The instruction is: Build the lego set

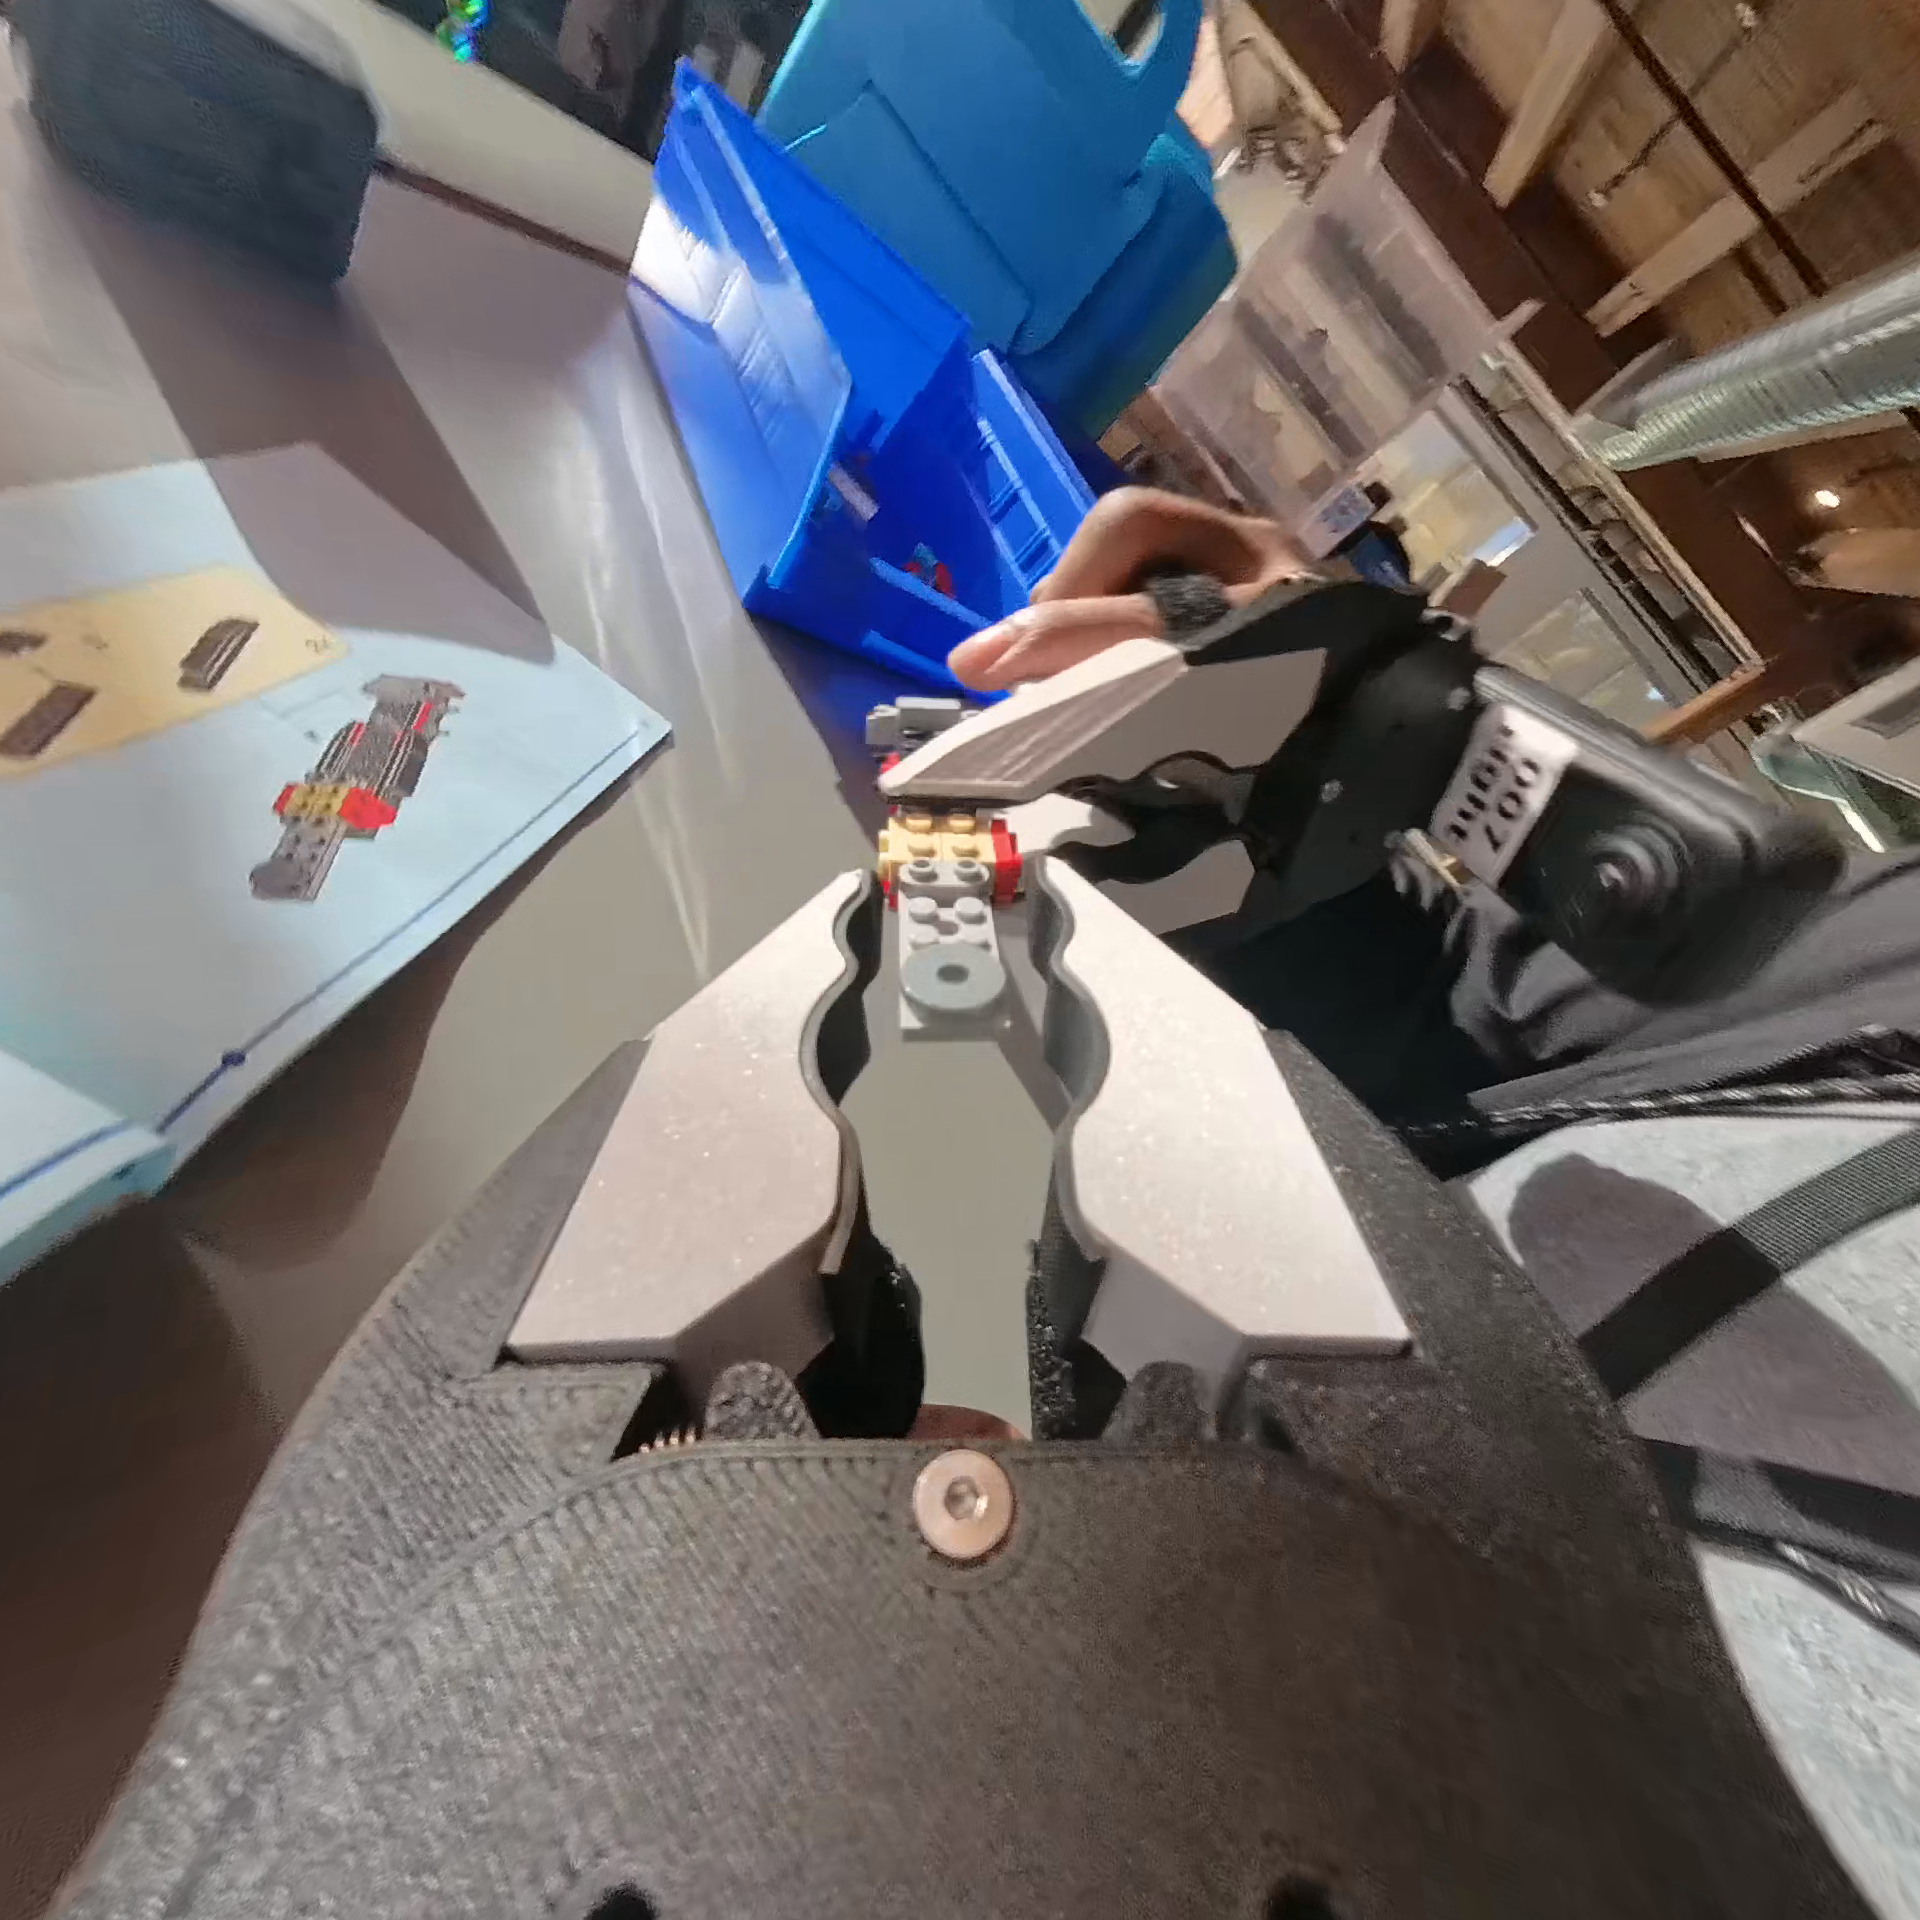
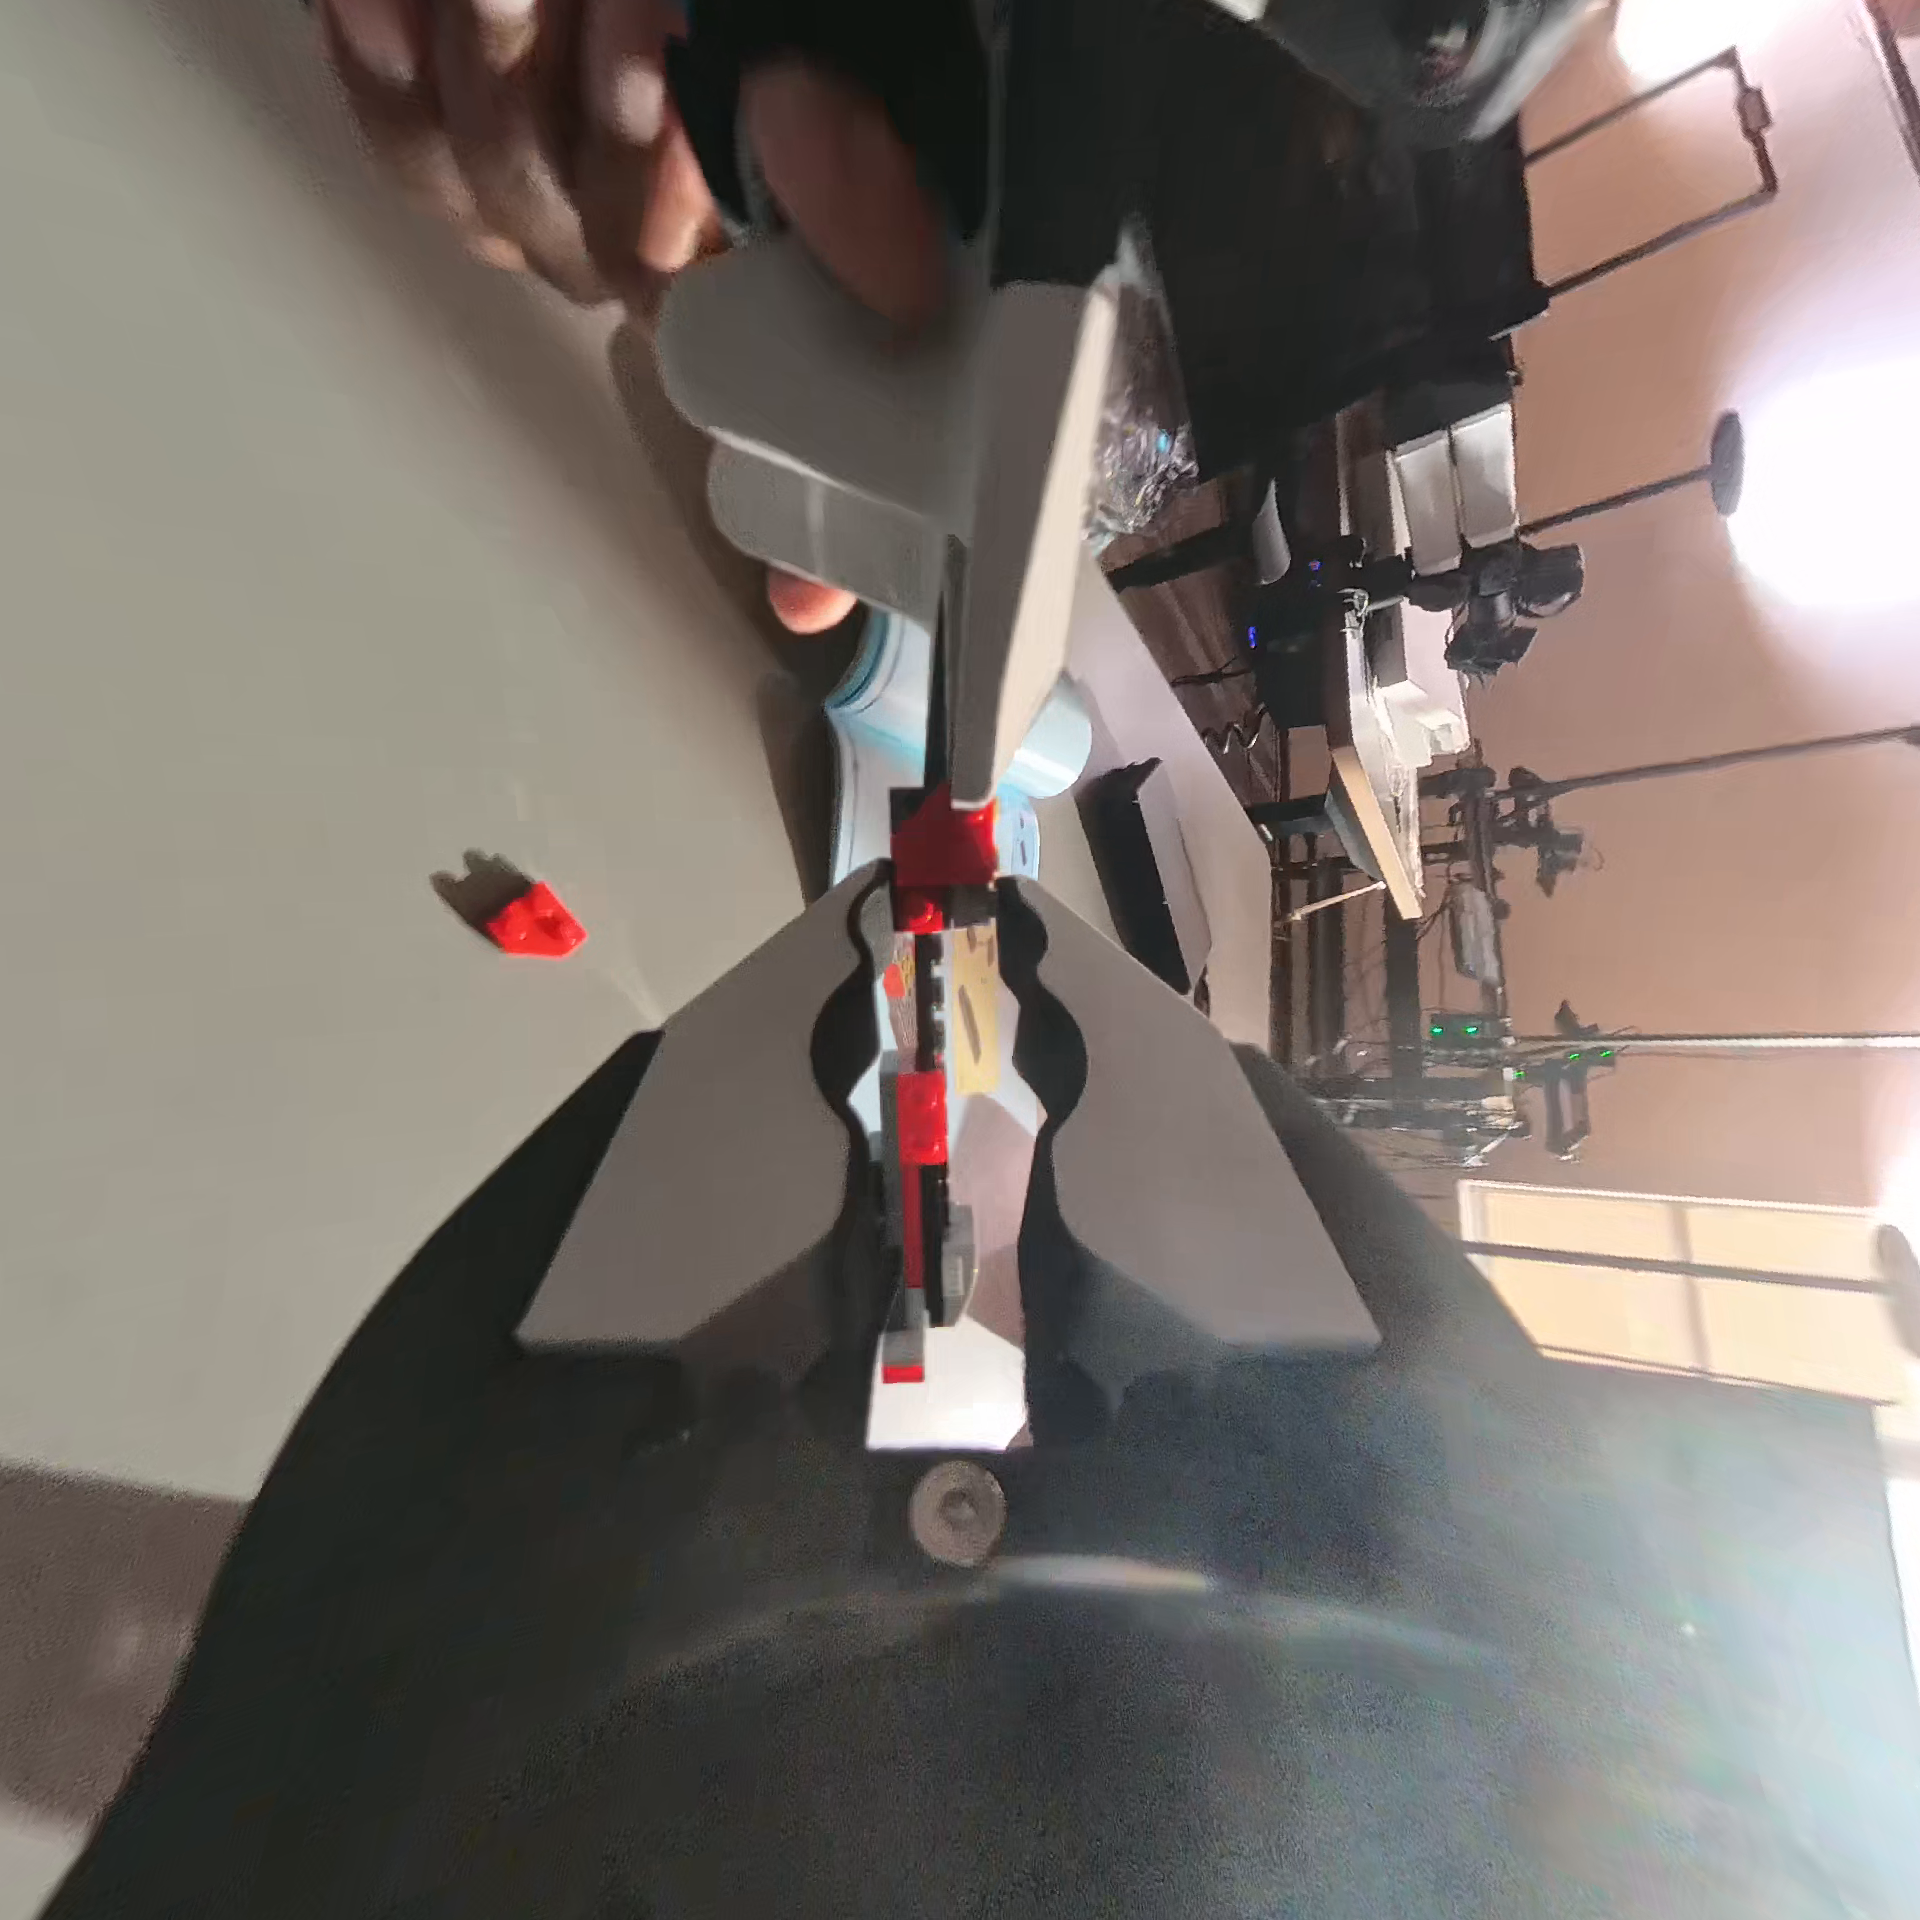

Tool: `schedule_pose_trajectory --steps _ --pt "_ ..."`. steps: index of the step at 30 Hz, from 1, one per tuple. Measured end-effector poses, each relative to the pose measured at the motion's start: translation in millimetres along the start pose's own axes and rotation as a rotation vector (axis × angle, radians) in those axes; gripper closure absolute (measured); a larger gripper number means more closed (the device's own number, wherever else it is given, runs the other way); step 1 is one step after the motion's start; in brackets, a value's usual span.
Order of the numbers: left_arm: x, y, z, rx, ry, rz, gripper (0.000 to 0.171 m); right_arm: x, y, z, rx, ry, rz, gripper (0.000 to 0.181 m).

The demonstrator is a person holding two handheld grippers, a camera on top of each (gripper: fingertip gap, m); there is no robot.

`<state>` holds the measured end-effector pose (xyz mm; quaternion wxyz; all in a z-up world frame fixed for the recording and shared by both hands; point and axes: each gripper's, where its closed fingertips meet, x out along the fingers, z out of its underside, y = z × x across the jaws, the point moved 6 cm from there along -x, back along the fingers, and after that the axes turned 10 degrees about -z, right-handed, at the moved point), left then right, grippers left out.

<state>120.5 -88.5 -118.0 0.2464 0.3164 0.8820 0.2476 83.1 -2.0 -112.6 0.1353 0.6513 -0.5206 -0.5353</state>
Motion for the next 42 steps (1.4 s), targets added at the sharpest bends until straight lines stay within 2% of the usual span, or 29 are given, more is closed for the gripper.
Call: schedule_pose_trajectory --steps 1,2,5,7,9,13,19,24,27,29,33,38,42 --pt "-2.1 2.6 -6.0 0.023 0.024 0.044 0.134 -3.0 4.7 1.0 0.072 0.050 0.008 0.159" --pt "-4.9 4.8 -14.0 0.054 0.070 0.092 0.119 -5.9 9.0 3.2 0.155 0.105 0.006 0.159" --pt "-12.6 4.3 -37.1 0.225 0.233 0.157 0.103 -13.2 18.8 9.8 0.395 0.290 -0.039 0.159" --pt "-10.3 3.8 -45.6 0.394 0.286 0.175 0.105 -17.8 23.1 10.7 0.525 0.426 -0.082 0.160" --pt "-2.8 6.4 -48.6 0.553 0.288 0.231 0.110 -21.1 28.3 13.0 0.652 0.536 -0.116 0.160" --pt "18.0 9.9 -59.0 0.666 0.291 0.360 0.131 -26.9 36.6 21.4 0.865 0.730 -0.170 0.160" --pt "53.1 3.6 -69.9 0.636 0.219 0.514 0.146 -29.2 41.7 48.5 1.017 0.812 -0.154 0.160" --pt "72.2 -7.8 -70.4 0.532 0.242 0.511 0.152 -25.7 42.1 67.6 1.123 0.831 -0.157 0.160" --pt "74.4 -13.8 -68.3 0.453 0.252 0.503 0.152 -22.5 41.3 72.1 1.155 0.823 -0.172 0.159" --pt "72.9 -16.6 -69.7 0.388 0.246 0.510 0.152 -23.8 41.0 75.3 1.168 0.831 -0.188 0.149" --pt "70.3 -19.3 -69.3 0.362 0.188 0.482 0.152 -29.8 43.7 81.9 1.178 0.848 -0.189 0.146" --pt "73.9 -16.2 -59.5 0.373 0.094 0.452 0.152 -32.1 41.5 79.4 1.139 0.836 -0.219 0.152" --pt "72.5 -15.7 -57.5 0.345 0.096 0.471 0.153 -33.2 39.3 77.2 1.118 0.822 -0.235 0.163"
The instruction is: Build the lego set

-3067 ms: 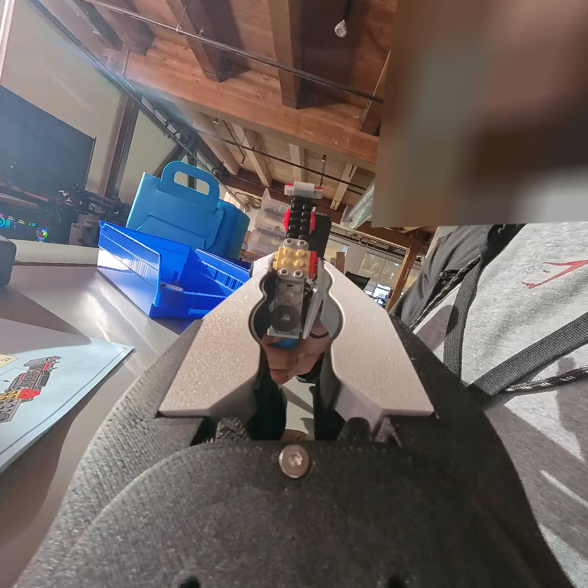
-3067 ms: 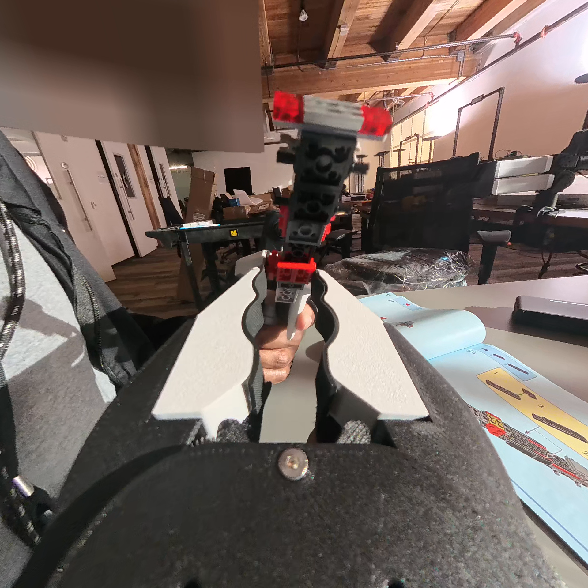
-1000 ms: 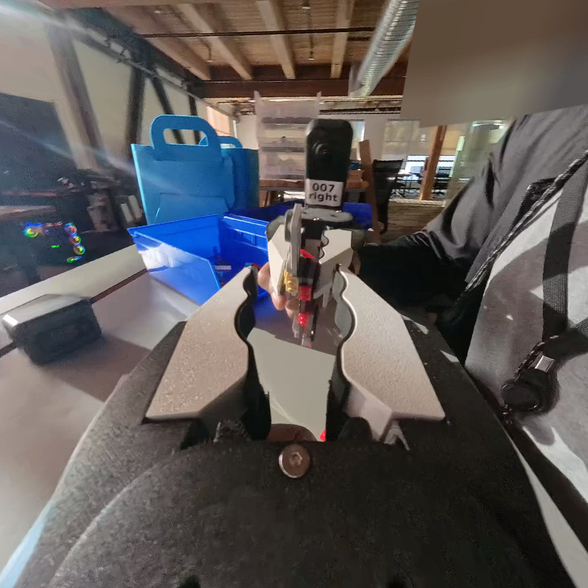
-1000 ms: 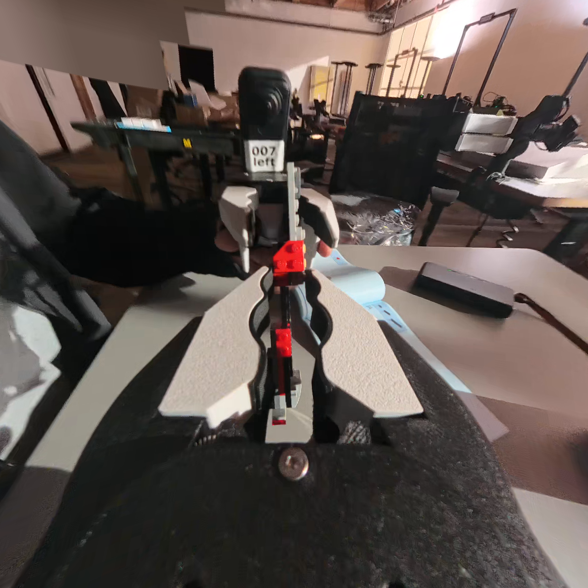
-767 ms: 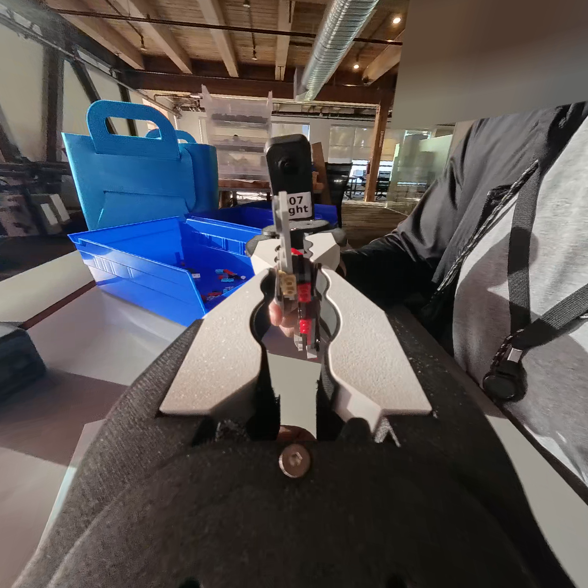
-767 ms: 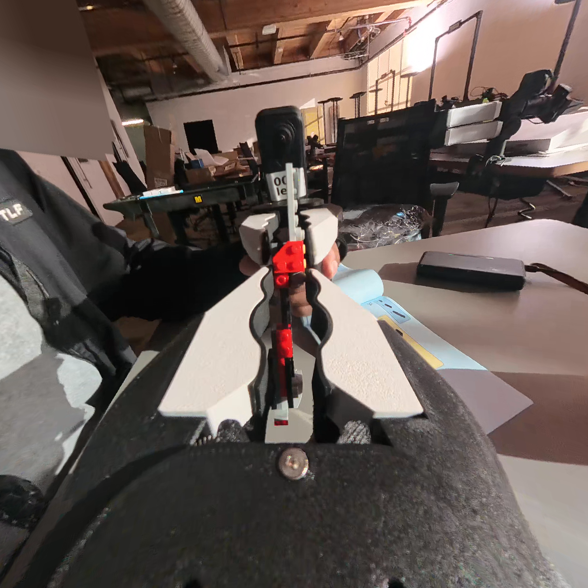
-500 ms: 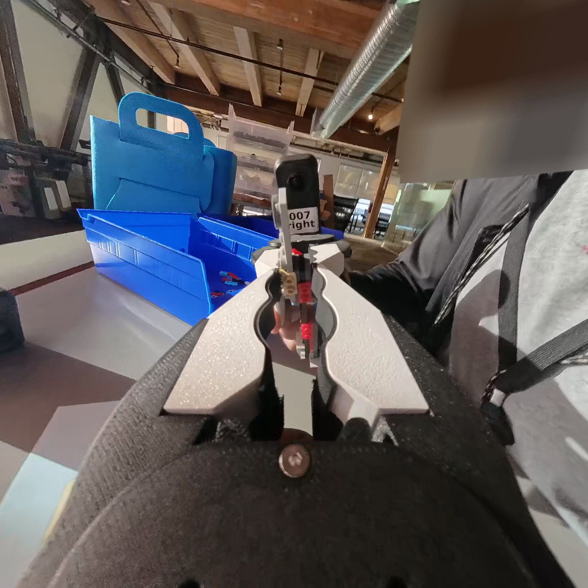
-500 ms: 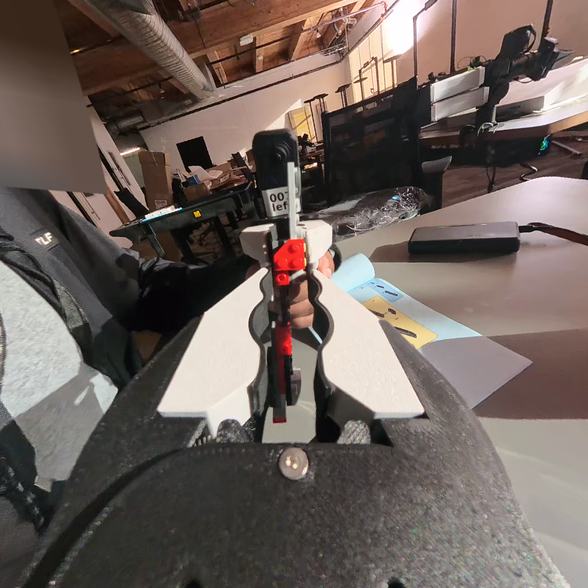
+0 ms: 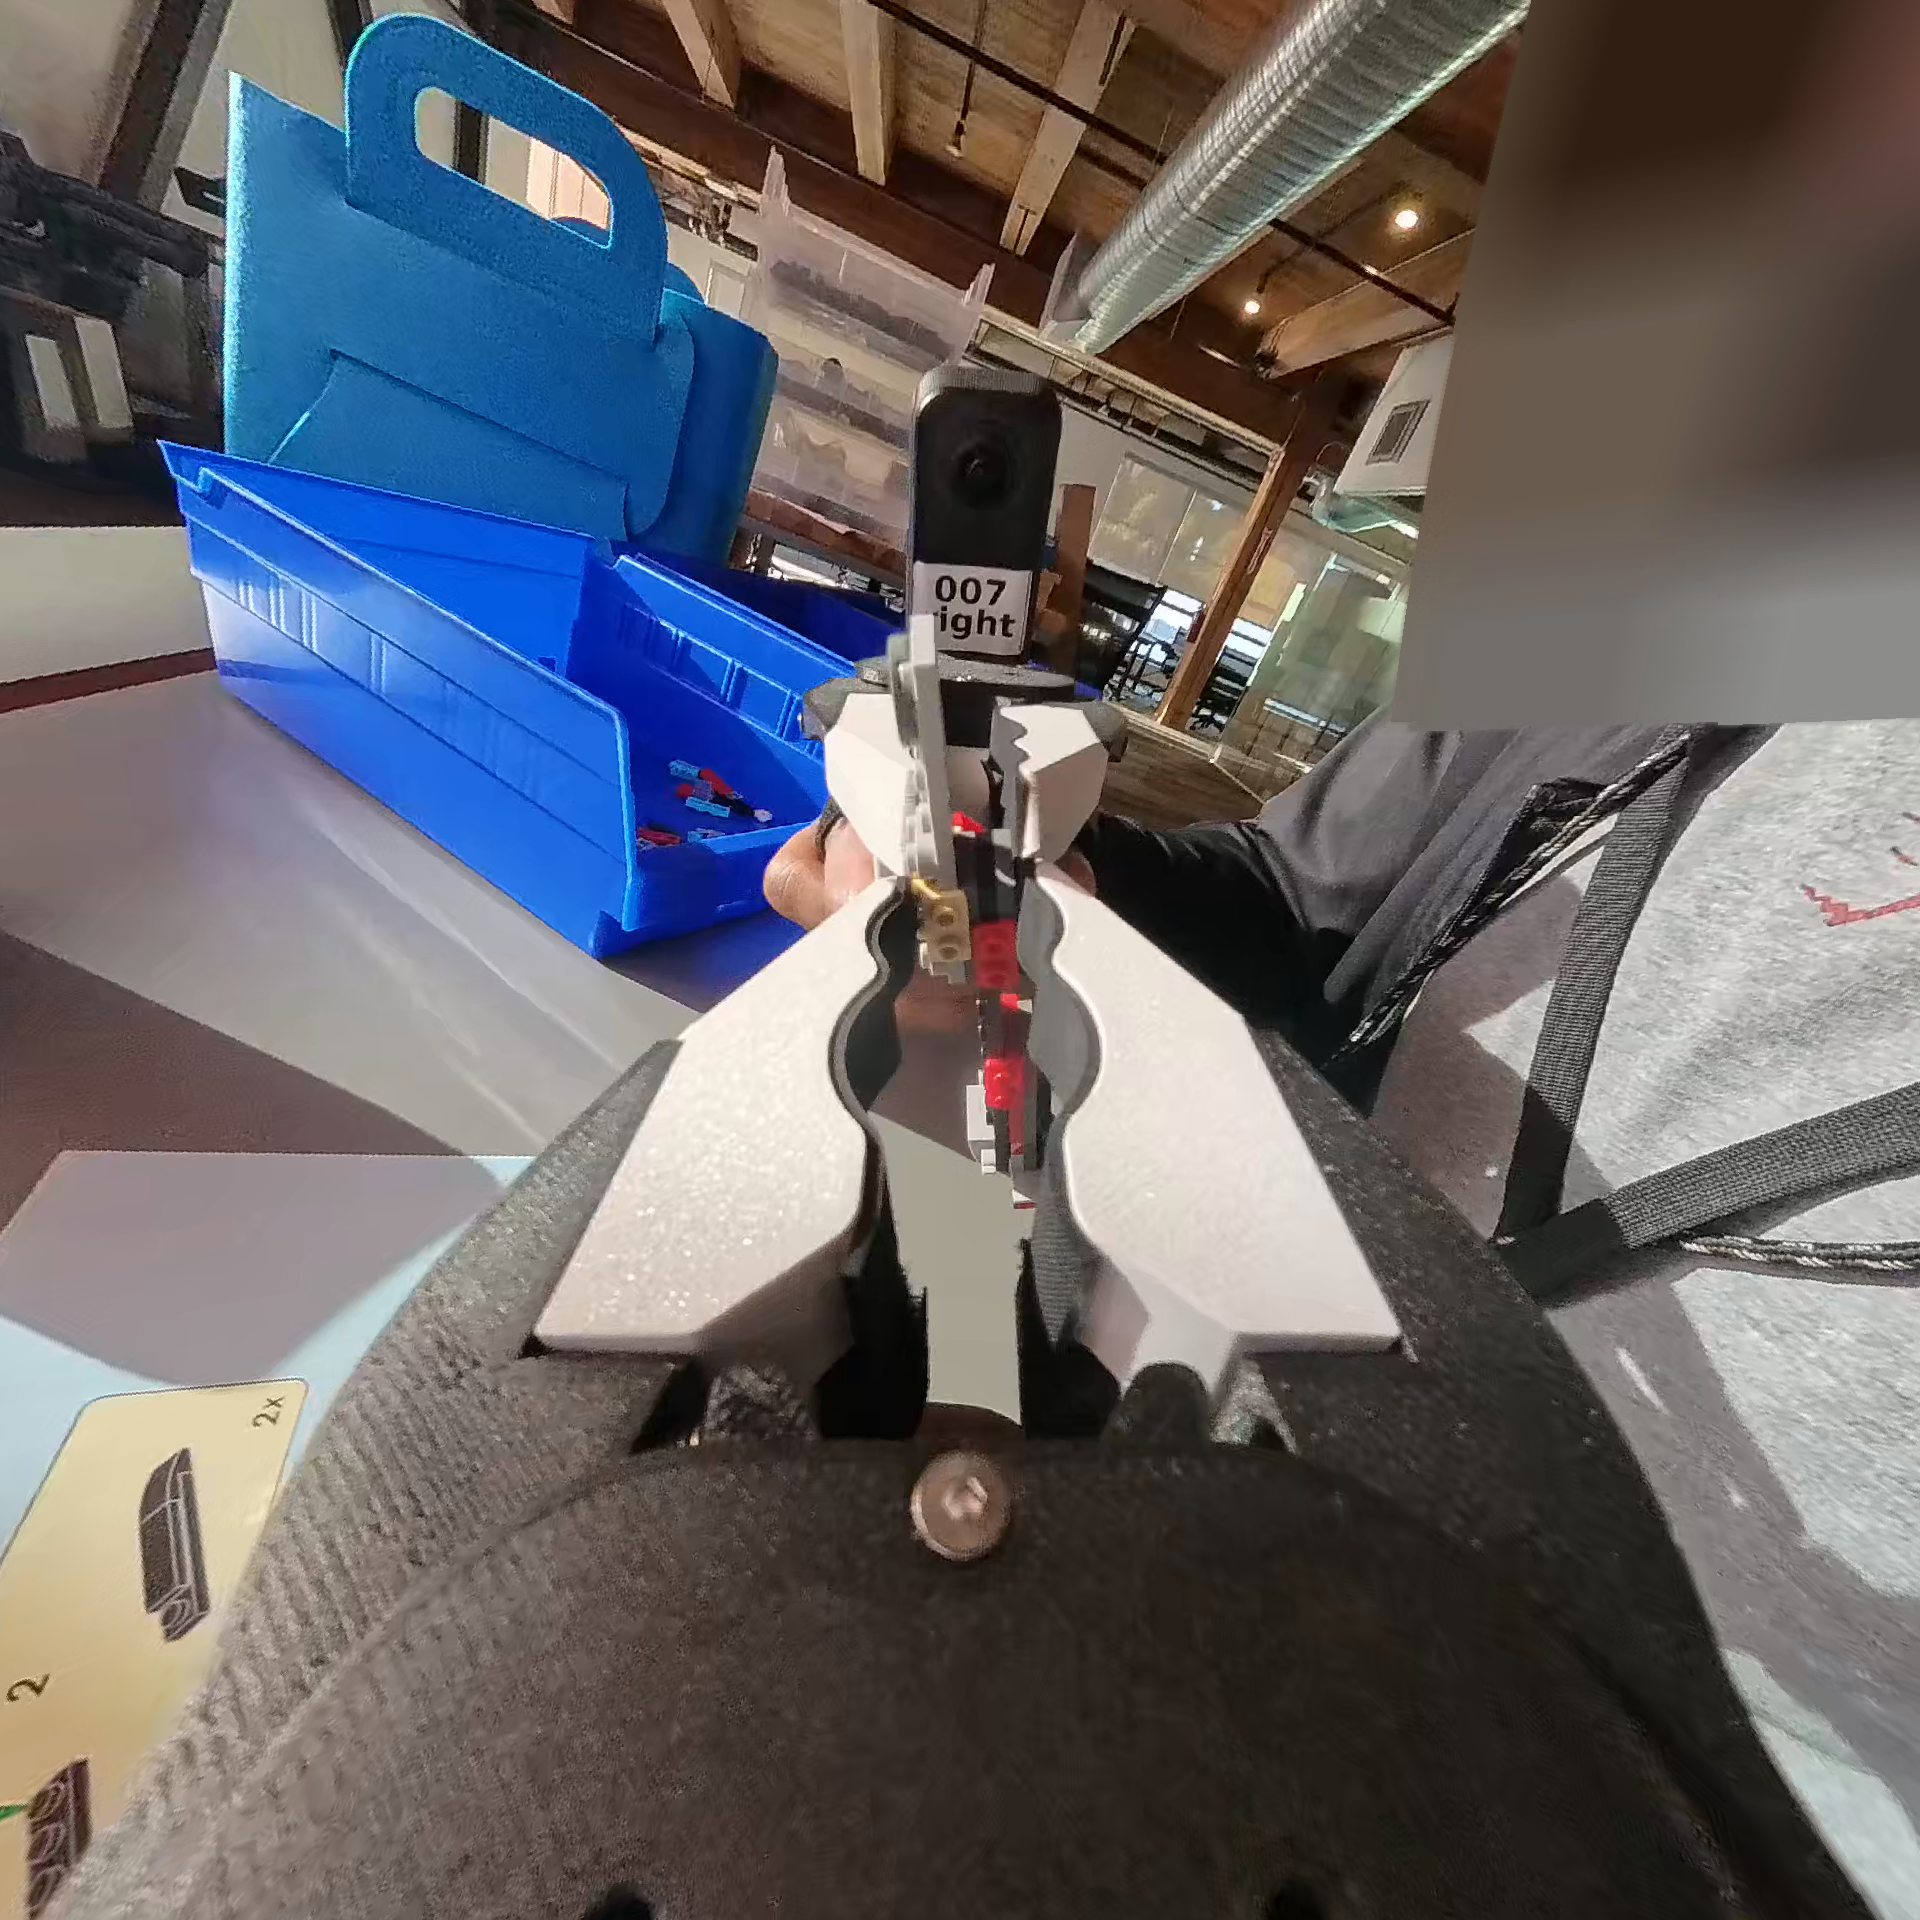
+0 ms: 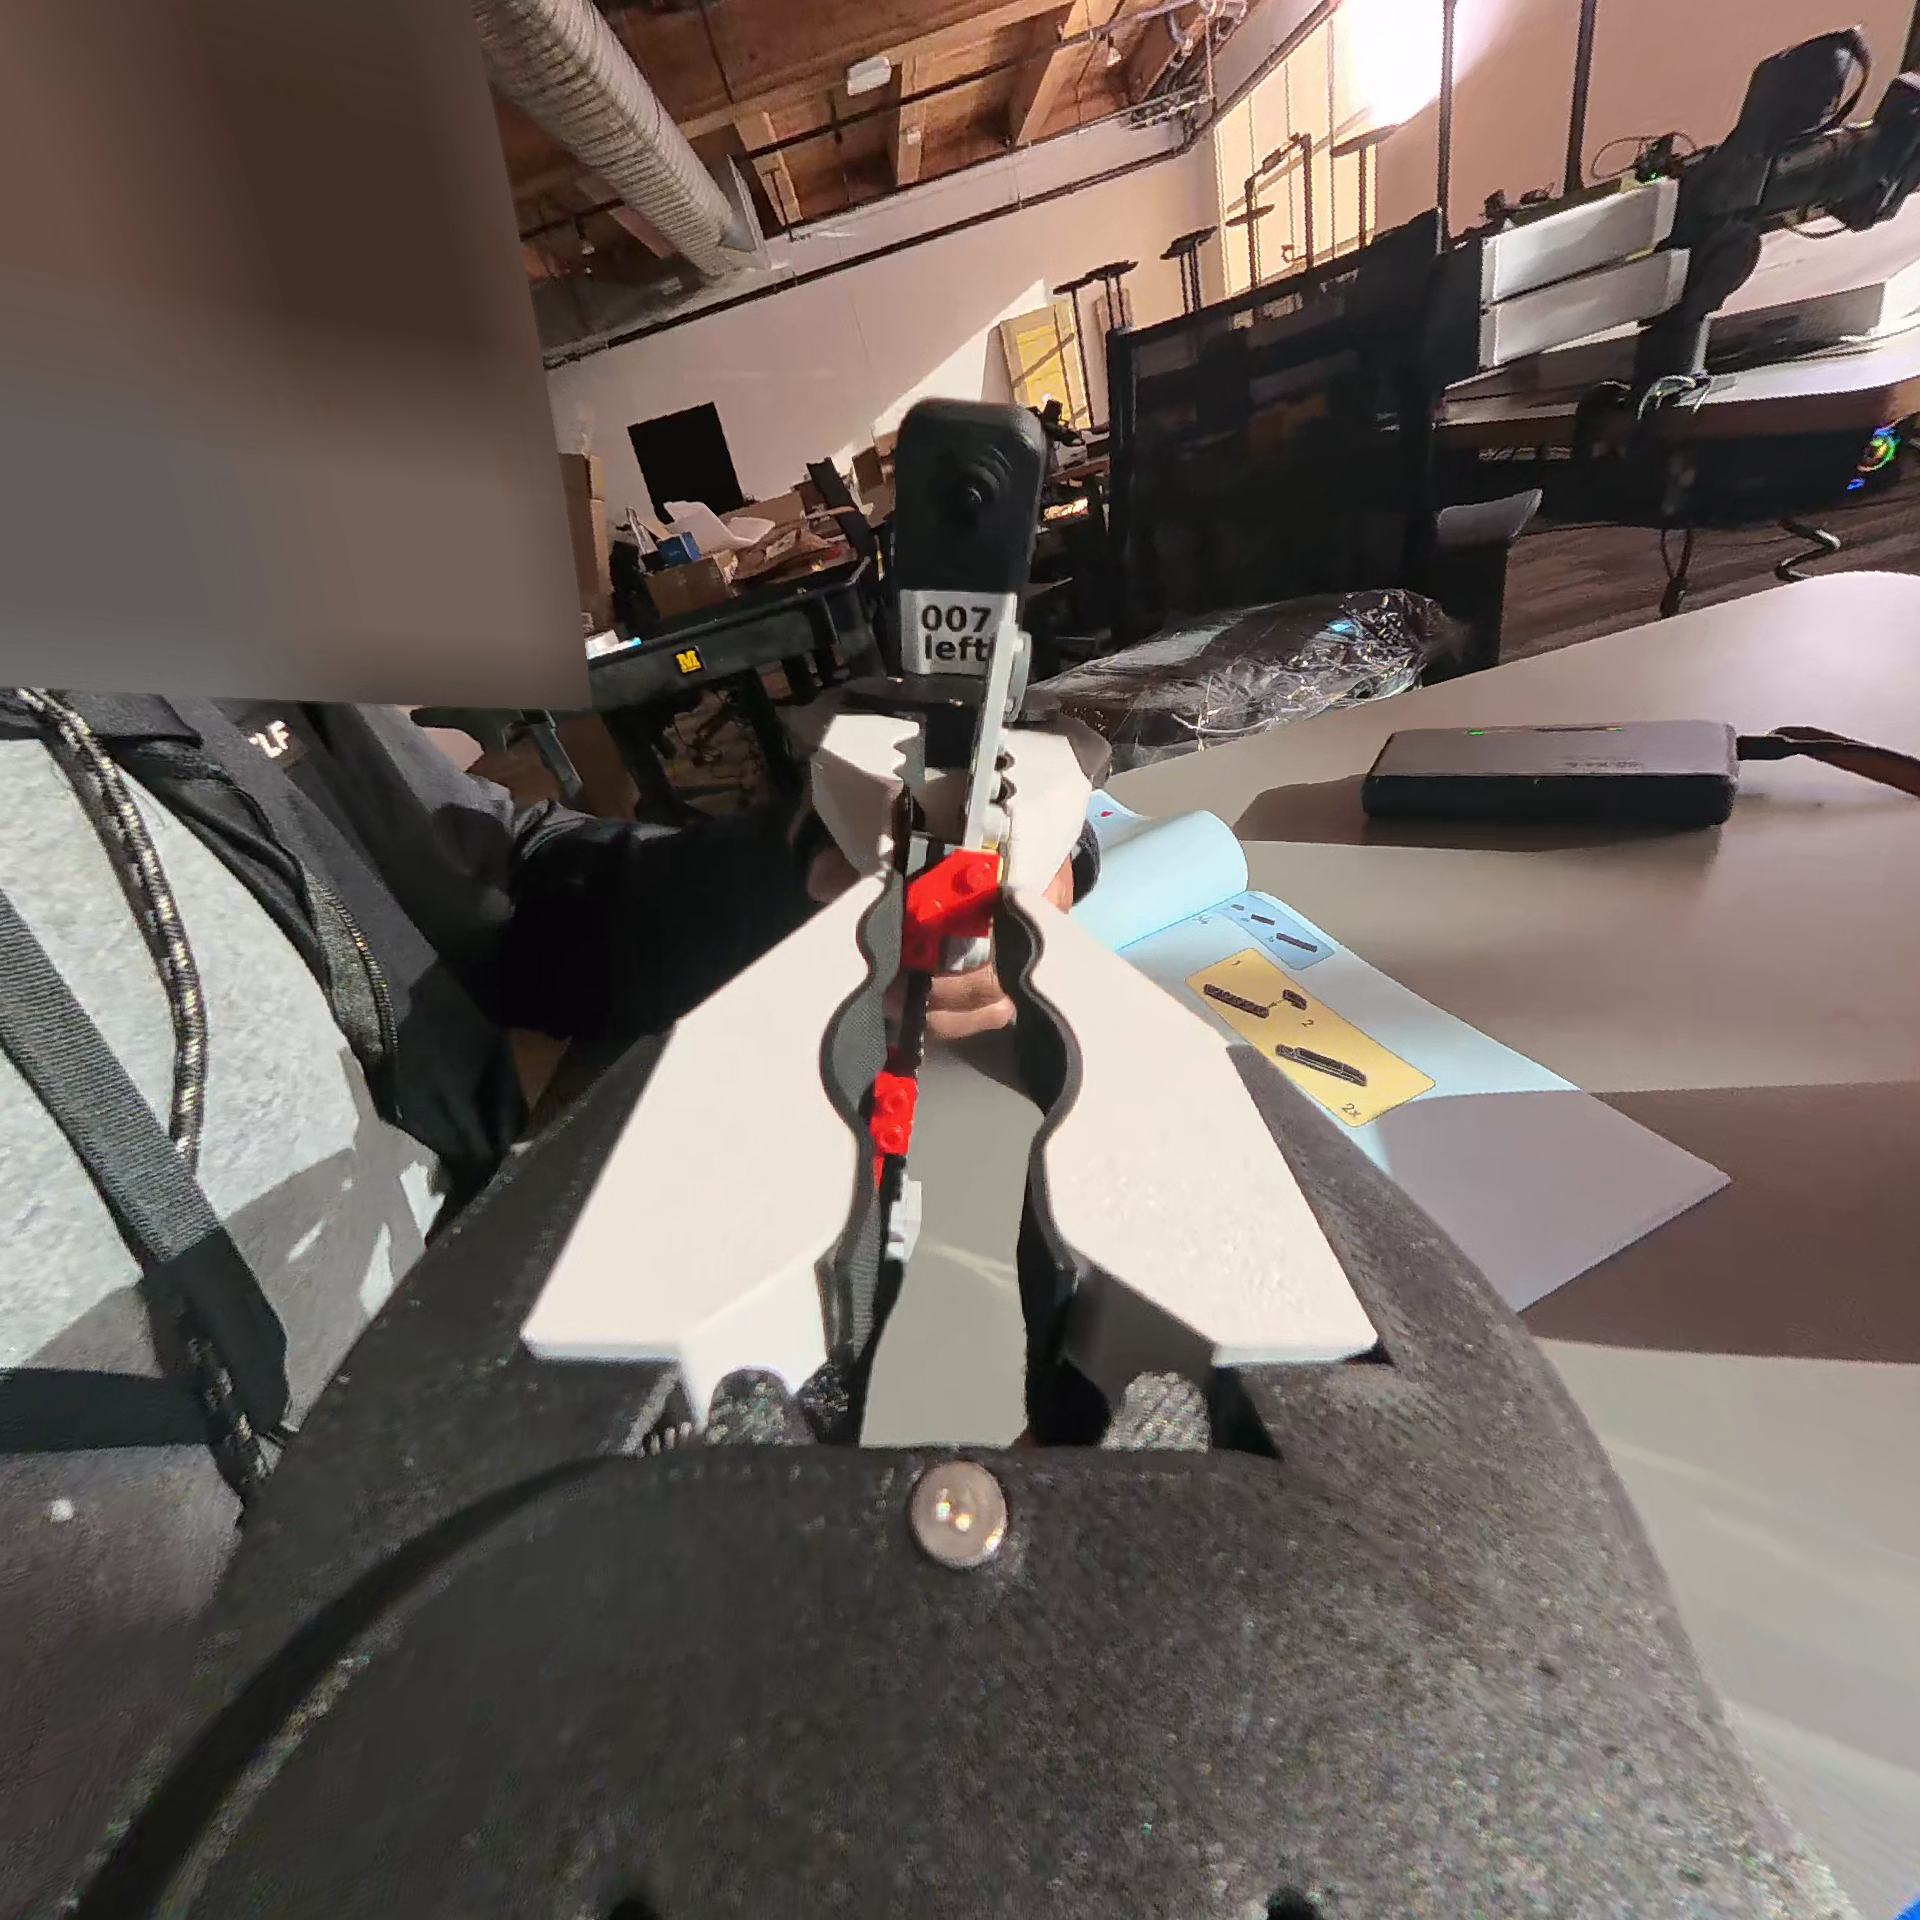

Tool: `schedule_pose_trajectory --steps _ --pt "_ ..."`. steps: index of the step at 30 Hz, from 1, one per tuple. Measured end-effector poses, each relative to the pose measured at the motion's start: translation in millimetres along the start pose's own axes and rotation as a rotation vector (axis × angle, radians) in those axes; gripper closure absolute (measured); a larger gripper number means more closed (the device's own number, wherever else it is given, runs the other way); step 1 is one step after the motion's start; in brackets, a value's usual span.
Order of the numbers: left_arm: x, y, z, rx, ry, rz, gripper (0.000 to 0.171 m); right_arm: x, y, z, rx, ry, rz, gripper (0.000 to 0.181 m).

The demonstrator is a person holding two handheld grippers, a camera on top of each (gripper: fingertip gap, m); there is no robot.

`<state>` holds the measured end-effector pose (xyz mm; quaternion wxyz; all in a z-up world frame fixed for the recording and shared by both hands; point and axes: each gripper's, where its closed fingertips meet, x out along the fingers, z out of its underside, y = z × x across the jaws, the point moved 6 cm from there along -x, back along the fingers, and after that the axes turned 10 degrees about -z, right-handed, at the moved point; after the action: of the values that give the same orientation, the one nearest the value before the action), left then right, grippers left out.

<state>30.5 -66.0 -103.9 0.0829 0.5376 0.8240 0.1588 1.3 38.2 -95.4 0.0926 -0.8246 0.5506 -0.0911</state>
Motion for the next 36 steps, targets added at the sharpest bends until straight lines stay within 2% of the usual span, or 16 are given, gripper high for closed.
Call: schedule_pose_trajectory --steps 4,10,16,23,26,36 --pt "0.0 0.6 2.0 -0.007 0.000 0.004 0.153 0.0 -0.2 1.4 0.017 -0.005 -0.013 0.163" --pt "1.0 -0.6 -0.7 -0.037 0.046 -0.011 0.147 0.3 3.6 0.9 0.086 0.084 -0.012 0.164" --pt "-0.1 -0.6 -0.3 -0.043 0.050 0.005 0.152 1.3 3.8 2.4 0.134 0.113 -0.043 0.164" --pt "0.5 -0.7 0.6 -0.184 0.113 0.105 0.152 0.0 3.9 1.8 0.246 0.197 -0.130 0.164" --pt "1.5 -2.9 1.1 -0.219 0.128 0.105 0.152 -1.0 5.9 2.1 0.263 0.202 -0.121 0.164" --pt "3.9 -4.0 -1.1 -0.082 0.147 -0.030 0.152 -4.3 6.1 -2.2 0.125 0.096 0.019 0.164"
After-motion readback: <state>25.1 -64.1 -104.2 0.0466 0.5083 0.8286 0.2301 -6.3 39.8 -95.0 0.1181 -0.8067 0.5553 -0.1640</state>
